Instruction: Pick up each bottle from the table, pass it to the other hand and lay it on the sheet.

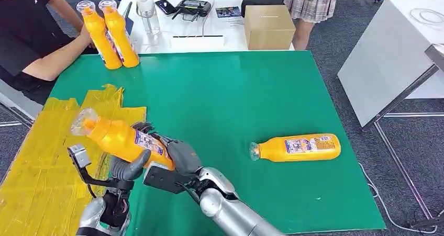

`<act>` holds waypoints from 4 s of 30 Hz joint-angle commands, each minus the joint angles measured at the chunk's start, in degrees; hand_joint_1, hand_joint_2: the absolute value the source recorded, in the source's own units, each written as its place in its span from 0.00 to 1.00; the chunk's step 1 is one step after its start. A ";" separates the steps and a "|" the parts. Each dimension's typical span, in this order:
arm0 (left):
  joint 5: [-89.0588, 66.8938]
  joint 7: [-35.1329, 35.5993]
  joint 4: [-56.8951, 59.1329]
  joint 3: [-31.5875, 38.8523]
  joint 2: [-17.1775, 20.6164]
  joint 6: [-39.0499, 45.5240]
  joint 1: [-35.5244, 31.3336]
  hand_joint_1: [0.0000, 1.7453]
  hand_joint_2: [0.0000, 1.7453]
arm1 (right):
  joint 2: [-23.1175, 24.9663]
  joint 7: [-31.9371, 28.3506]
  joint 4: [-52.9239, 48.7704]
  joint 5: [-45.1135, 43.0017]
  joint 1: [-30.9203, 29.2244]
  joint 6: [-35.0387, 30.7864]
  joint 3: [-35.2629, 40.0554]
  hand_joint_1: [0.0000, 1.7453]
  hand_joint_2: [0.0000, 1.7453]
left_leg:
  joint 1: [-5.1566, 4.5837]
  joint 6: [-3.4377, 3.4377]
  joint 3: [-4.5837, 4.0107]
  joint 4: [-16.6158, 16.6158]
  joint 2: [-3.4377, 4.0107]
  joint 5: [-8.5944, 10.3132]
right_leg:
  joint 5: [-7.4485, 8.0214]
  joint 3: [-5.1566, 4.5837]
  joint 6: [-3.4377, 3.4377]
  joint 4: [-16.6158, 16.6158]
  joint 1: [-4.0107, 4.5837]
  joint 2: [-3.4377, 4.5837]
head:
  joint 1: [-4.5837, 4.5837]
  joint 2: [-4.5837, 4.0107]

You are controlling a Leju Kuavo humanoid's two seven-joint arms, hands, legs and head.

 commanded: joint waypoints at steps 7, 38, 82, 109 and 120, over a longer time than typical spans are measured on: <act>-1.50 -0.52 -0.32 -0.75 -0.78 0.48 -4.00 1.00 1.00 | -1.99 -0.47 2.01 0.90 1.28 -0.25 1.98 1.00 1.00 | 0.01 0.03 0.01 -0.02 -0.20 0.04 | -0.01 0.07 0.01 -0.05 0.01 -0.20 | 0.00 0.00; -35.46 -9.52 -2.88 8.85 6.05 14.93 -4.31 1.00 1.00 | -13.63 0.63 -22.64 0.58 4.21 0.77 -10.90 0.00 0.00 | -0.06 0.03 0.07 -0.03 -0.17 0.04 | -0.01 0.11 0.00 0.00 -0.06 -0.14 | 0.02 0.00; -99.58 2.04 29.42 0.18 22.59 38.74 -5.78 0.00 0.00 | -14.11 -1.38 -18.90 -3.15 -1.64 4.61 -9.36 0.00 0.00 | -0.18 0.00 0.36 -0.11 -0.27 0.16 | 0.01 0.37 -0.01 0.10 -0.16 -0.22 | 0.02 0.00; -89.91 -4.23 24.47 2.98 21.50 37.95 -4.45 0.00 0.00 | -14.03 -1.50 -18.60 -3.25 -1.46 4.54 -9.70 0.00 0.00 | -0.22 0.01 0.27 -0.10 -0.54 0.45 | 0.07 0.34 -0.01 0.21 -0.22 -0.50 | 0.02 0.00; -66.05 -15.77 8.60 13.45 16.84 28.44 -2.74 0.00 0.00 | -14.06 -1.66 -19.69 -2.46 -0.28 4.18 -10.52 0.00 0.00 | -0.19 0.01 0.10 -0.02 -0.69 0.43 | 0.01 0.25 0.01 0.22 -0.19 -0.66 | 0.02 0.00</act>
